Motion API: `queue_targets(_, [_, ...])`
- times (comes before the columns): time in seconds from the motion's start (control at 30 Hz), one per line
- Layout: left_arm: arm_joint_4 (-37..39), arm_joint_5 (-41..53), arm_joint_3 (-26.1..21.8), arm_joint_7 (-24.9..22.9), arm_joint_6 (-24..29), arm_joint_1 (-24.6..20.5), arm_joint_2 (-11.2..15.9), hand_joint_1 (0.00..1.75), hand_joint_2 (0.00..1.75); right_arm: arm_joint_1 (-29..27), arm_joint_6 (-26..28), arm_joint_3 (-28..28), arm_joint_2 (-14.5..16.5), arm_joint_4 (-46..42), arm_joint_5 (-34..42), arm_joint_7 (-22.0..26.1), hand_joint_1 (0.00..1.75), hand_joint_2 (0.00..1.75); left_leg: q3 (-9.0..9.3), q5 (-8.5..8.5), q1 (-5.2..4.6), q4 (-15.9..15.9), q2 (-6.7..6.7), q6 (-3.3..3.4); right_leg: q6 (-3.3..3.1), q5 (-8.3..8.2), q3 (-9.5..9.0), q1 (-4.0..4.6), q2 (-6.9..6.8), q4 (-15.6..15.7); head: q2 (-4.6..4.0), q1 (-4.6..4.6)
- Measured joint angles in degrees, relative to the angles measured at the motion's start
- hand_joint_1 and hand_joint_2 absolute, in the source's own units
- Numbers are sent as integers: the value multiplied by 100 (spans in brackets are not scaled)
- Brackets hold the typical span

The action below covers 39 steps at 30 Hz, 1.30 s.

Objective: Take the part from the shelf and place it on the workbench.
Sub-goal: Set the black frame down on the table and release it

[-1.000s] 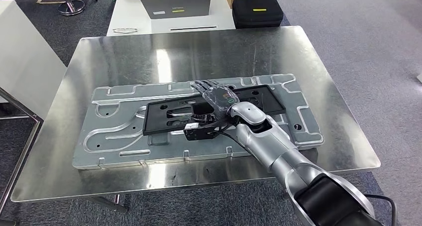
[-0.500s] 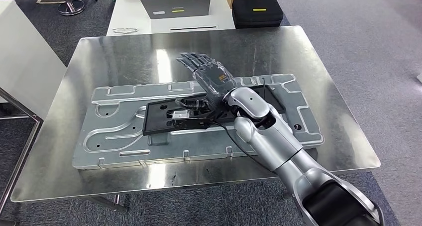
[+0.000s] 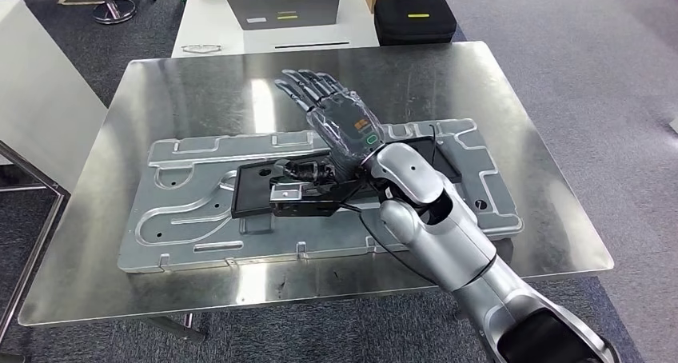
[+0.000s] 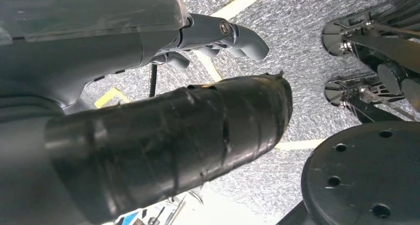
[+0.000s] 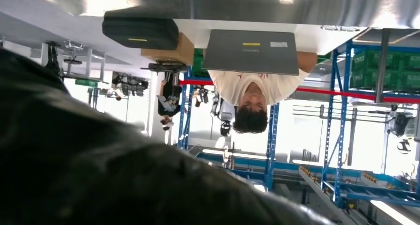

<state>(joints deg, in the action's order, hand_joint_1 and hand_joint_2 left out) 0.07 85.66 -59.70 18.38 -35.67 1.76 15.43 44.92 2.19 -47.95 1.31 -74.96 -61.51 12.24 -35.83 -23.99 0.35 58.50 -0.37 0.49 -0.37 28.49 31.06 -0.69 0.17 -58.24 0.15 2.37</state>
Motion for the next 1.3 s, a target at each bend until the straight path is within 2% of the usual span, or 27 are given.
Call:
queue_targets(0.07, [0, 0, -21, -1, 0, 2, -4, 0, 0, -13, 0, 1, -14, -53, 0, -1, 0, 0, 22, 30, 13, -40, 11, 43, 41, 18, -12, -3, 1, -14, 0, 1])
queue_targets(0.13, [0, 0, -32, -2, 4, 1, -8, 0, 0, -27, 0, 2, -30, -106, 0, -2, 0, 0, 53, 78, 46, -112, 33, 93, 72, 239, 81, -1, -2, -278, 0, -5])
queue_targets(0.2, [0, 0, -36, -2, 14, 0, -20, 0, 0, -71, 0, 2, -58, -159, 0, -2, 0, 0, 56, 96, 59, -136, 48, 118, 94, 652, 372, -8, -4, -961, 0, -12])
queue_targets(0.23, [1, 0, -37, -2, 20, 0, -27, 0, 0, -108, 0, 2, -73, -181, 0, -2, 0, 0, 50, 97, 59, -134, 50, 119, 104, 803, 528, -14, -4, -1318, 0, -11])
queue_targets(0.27, [1, 0, -37, -3, 25, 1, -37, 0, 0, -150, 0, 2, -88, -200, 0, -2, 0, 0, 43, 98, 61, -127, 51, 118, 114, 853, 626, -22, -5, -1546, 0, -13])
queue_targets(0.3, [1, 0, -37, -3, 30, 1, -48, 0, 0, -185, 0, 2, -99, -220, 0, -2, 0, 0, 33, 100, 65, -114, 52, 114, 121, 778, 625, -34, -7, -1563, 0, -13])
queue_targets(0.33, [2, 0, -38, -4, 34, 0, -60, 0, 0, -206, 0, 2, -107, -243, 0, -2, 0, 0, 20, 100, 70, -92, 52, 107, 125, 606, 514, -49, -10, -1353, 0, -12])
queue_targets(0.4, [1, 0, -43, -7, 42, -1, -80, 0, 0, -218, 0, 2, -111, -303, 0, -2, 0, 0, -21, 99, 74, -31, 47, 64, 122, 251, 127, -68, -13, -607, 0, -11])
queue_targets(0.47, [0, 0, -52, -13, 47, 3, -90, 0, 0, -226, 0, 2, -115, -362, 0, -2, 0, 0, -57, 121, 67, 7, 37, -17, 84, 102, -63, -43, -1, -183, 0, -11])
queue_targets(0.57, [0, 0, -70, -19, 50, 24, -97, 0, 0, -243, 0, 2, -122, -406, 0, -4, 0, 0, -98, 199, 80, -14, 26, -159, -31, 24, 14, -16, 8, -131, 0, -10])
queue_targets(0.6, [0, 0, -74, -19, 50, 31, -101, 0, 0, -246, 0, 2, -121, -416, 0, -4, 0, 0, -138, 135, 91, 27, 26, -194, -84, -27, 52, -21, 3, -115, 0, -8])
queue_targets(0.67, [0, 0, -76, -19, 51, 40, -108, 0, 0, -251, -1, 2, -120, -428, 0, -4, 0, 0, -296, -265, 107, 412, 28, -228, -177, -140, 153, -34, -12, -78, 0, -5])
queue_targets(0.73, [0, 0, -80, -19, 52, 41, -112, 0, 0, -268, -2, 2, -120, -432, 0, -4, 0, 0, -501, -782, 108, 1137, 29, -239, -215, -236, 286, -1, -17, -82, 0, -4])
queue_targets(0.77, [0, -1, -84, -19, 52, 40, -113, 0, 0, -281, -2, 2, -122, -433, 0, -4, 0, 0, -549, -909, 107, 1437, 29, -240, -220, -282, 355, 19, -18, -89, 0, -4])
queue_targets(0.8, [0, -1, -87, -19, 52, 41, -114, 0, 0, -292, -2, 2, -124, -433, 0, -4, 0, 0, -513, -916, 104, 1575, 29, -233, -223, -327, 425, 37, -19, -101, 0, -4])
queue_targets(0.83, [0, -2, -90, -19, 52, 41, -115, 0, 0, -300, -2, 2, -128, -435, 0, -4, 0, 0, -368, -812, 99, 1495, 29, -218, -222, -366, 493, 52, -19, -118, 0, -4])
queue_targets(0.9, [-1, -4, -102, -18, 52, 38, -107, 0, 0, -305, -2, 2, -136, -454, 0, -4, 0, 0, 181, -582, 76, 796, 25, -159, -208, -428, 598, 67, -18, -162, 0, -4])
queue_targets(0.93, [-1, -4, -110, -18, 51, 35, -98, 0, 0, -303, -3, 2, -140, -472, 0, -4, 0, 0, 459, -551, 56, 397, 21, -130, -190, -454, 630, 72, -17, -183, 0, -5])
queue_targets(0.97, [-2, -4, -120, -16, 47, 34, -87, 0, 0, -301, -4, 2, -142, -491, 0, -4, 0, 0, 640, -561, 33, 110, 17, -102, -162, -482, 641, 73, -18, -194, 0, -6])
queue_targets(1.0, [-2, -4, -129, -15, 42, 35, -75, 0, 0, -298, -5, 2, -144, -505, 1, -4, 0, 0, 727, -598, 10, -47, 13, -79, -127, -516, 643, 68, -20, -193, 0, -6])
queue_targets(1.07, [-2, -5, -152, -14, 31, 46, -63, 0, 0, -295, -10, 2, -157, -514, 2, -4, 0, 0, 713, -525, 0, -113, 19, -27, -49, -579, 644, 61, -18, -176, 0, -5])
queue_targets(1.1, [-1, -5, -166, -15, 25, 46, -60, 0, 0, -293, -12, 2, -169, -516, 3, -4, 0, 0, 693, -472, 10, -138, 32, 10, -16, -539, 672, 56, -13, -201, 0, -6])
queue_targets(1.13, [-1, -7, -181, -14, 20, 45, -59, 0, 0, -291, -14, 2, -186, -518, 5, -4, 0, 0, 652, -406, 24, -163, 48, 57, 12, -399, 725, 54, -10, -306, 0, -8])
queue_targets(1.17, [0, -8, -193, -14, 16, 44, -60, 0, 0, -290, -16, 2, -203, -520, 9, -4, 0, 0, 597, -340, 40, -180, 64, 93, 36, -171, 808, 49, -8, -515, 0, -10])
queue_targets(1.23, [0, -10, -209, -12, 11, 52, -61, 0, 0, -293, -20, 2, -229, -522, 20, -4, 0, 0, 446, -227, 34, -167, 80, 130, 74, 362, 1012, 32, -10, -1206, 0, -13])
queue_targets(1.27, [0, -10, -214, -11, 9, 58, -61, 0, 0, -297, -22, 2, -242, -522, 24, -4, 0, 0, 364, -175, 32, -154, 84, 125, 89, 495, 1072, 28, -11, -1528, 0, -13])
queue_targets(1.3, [0, -11, -219, -10, 8, 62, -61, 0, 0, -300, -25, 2, -254, -522, 26, -4, 0, 0, 280, -125, 32, -137, 88, 120, 98, 501, 1065, 26, -12, -1719, 0, -13])
